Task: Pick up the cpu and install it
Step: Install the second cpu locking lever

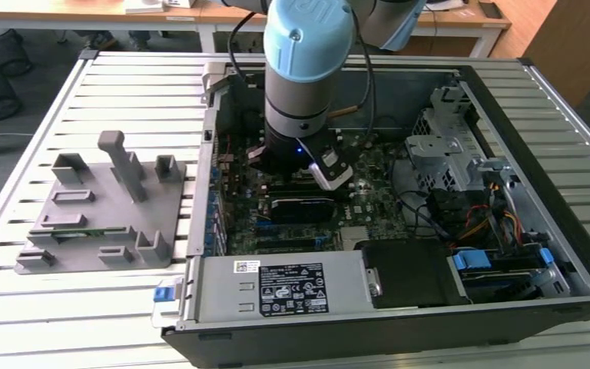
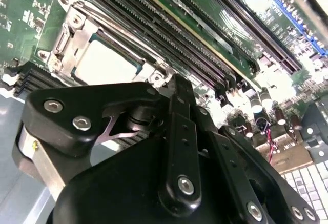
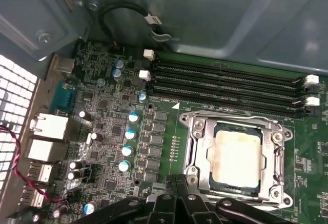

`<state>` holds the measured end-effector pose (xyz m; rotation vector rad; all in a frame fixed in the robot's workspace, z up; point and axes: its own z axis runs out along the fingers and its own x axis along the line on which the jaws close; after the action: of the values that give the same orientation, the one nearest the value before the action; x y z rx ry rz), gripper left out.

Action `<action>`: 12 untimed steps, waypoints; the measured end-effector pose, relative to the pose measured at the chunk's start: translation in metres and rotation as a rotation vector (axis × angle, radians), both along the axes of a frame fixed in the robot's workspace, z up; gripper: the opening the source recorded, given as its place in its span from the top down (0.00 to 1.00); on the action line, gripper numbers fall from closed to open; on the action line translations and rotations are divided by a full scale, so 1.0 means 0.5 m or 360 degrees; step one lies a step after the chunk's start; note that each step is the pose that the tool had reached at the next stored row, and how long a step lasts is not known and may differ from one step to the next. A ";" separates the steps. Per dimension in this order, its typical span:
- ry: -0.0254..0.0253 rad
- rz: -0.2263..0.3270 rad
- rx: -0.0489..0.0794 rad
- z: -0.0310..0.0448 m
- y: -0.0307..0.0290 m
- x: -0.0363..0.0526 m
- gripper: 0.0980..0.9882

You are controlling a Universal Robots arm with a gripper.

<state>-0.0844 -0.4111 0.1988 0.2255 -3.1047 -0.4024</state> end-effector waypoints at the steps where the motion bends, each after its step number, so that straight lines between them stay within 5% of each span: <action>1: 0.00000 0.0000 0.0000 0.002 0.000 0.000 0.99; 12: 0.00000 0.0000 0.0006 0.035 0.000 0.000 0.99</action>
<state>-0.0844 -0.4111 0.2163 0.2253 -3.1042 -0.4086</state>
